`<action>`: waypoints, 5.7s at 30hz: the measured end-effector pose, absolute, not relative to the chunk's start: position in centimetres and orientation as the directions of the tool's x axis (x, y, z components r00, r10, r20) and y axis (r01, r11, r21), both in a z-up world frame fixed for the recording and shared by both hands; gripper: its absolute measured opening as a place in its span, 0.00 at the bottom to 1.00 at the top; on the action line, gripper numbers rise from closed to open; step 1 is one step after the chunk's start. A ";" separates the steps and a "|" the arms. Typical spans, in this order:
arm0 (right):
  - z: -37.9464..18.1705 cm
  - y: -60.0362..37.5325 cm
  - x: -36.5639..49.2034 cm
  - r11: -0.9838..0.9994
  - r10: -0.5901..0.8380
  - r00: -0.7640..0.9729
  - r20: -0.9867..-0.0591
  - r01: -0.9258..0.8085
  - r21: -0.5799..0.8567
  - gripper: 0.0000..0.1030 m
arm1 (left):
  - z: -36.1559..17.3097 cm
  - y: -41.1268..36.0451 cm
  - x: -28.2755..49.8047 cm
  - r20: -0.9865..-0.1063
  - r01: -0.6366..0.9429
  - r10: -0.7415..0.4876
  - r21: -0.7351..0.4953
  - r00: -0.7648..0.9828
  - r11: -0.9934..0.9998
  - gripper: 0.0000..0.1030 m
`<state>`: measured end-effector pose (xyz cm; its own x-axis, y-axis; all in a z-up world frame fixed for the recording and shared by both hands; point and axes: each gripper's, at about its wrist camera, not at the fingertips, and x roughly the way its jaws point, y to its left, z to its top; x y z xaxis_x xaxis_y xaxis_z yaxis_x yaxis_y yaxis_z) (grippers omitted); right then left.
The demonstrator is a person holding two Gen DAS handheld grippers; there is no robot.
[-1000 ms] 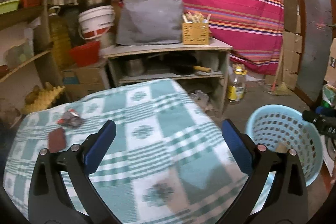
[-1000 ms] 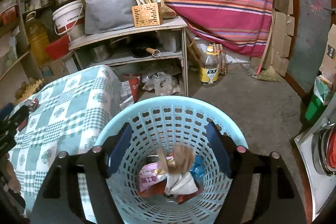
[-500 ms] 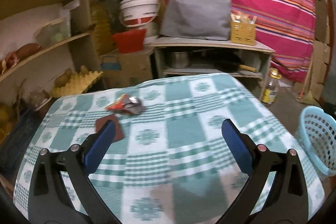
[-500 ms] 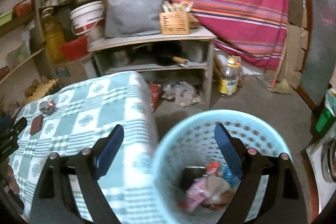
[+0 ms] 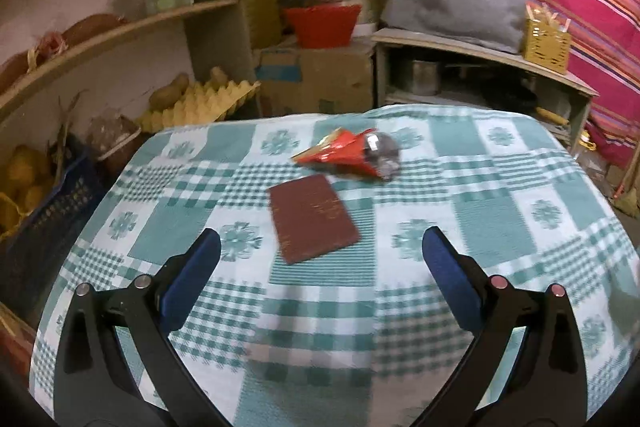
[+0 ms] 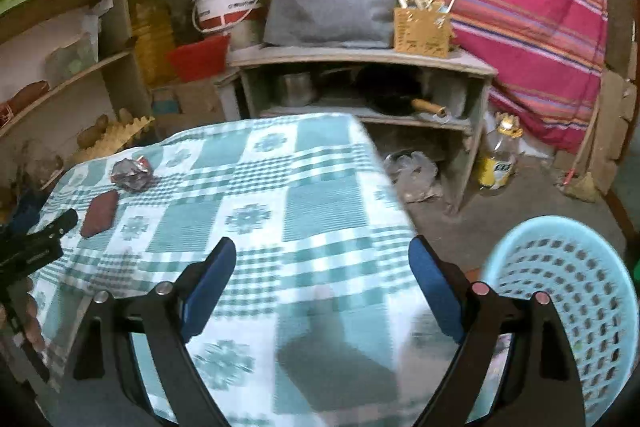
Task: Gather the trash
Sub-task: 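Move the left tool back to the table and grasp the maroon scouring pad, then grasp the red wrapper with the right tool while the left tool holds the pad, then carry the pad and red wrapper over the blue basket and open both tools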
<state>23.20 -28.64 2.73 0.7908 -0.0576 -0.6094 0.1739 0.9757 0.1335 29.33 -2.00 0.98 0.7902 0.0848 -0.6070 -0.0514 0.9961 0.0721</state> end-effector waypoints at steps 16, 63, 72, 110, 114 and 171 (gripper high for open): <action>1.1 -25.9 27.5 0.986 -0.030 0.761 -0.648 0.129 0.106 0.84 | -3.4 -0.2 37.2 -0.775 -0.084 0.080 0.035 0.627 0.996 0.95; 0.2 -1.4 44.1 0.914 0.046 0.681 -0.731 -0.325 -0.244 0.89 | 2.3 15.2 34.4 -0.691 -0.164 0.089 -0.044 0.718 0.985 0.67; -0.5 -1.1 44.2 0.892 0.062 0.646 -0.761 -0.377 -0.248 0.32 | 2.5 14.0 34.2 -0.688 -0.140 0.063 -0.056 0.723 0.989 0.67; 4.3 -26.6 24.9 0.996 -0.074 0.771 -0.633 0.021 -0.091 0.07 | 3.5 1.3 32.6 -0.638 0.054 -0.026 0.024 0.770 0.998 0.67; 4.1 -29.8 22.3 0.995 -0.097 0.774 -0.626 0.073 -0.065 0.07 | 3.9 -1.3 32.0 -0.623 0.086 -0.056 0.018 0.781 0.996 0.67; 3.3 -51.8 7.1 0.915 -0.267 0.730 -0.630 0.397 0.073 0.07 | 3.1 -39.6 17.3 -0.587 0.630 -0.504 0.014 0.634 0.776 0.67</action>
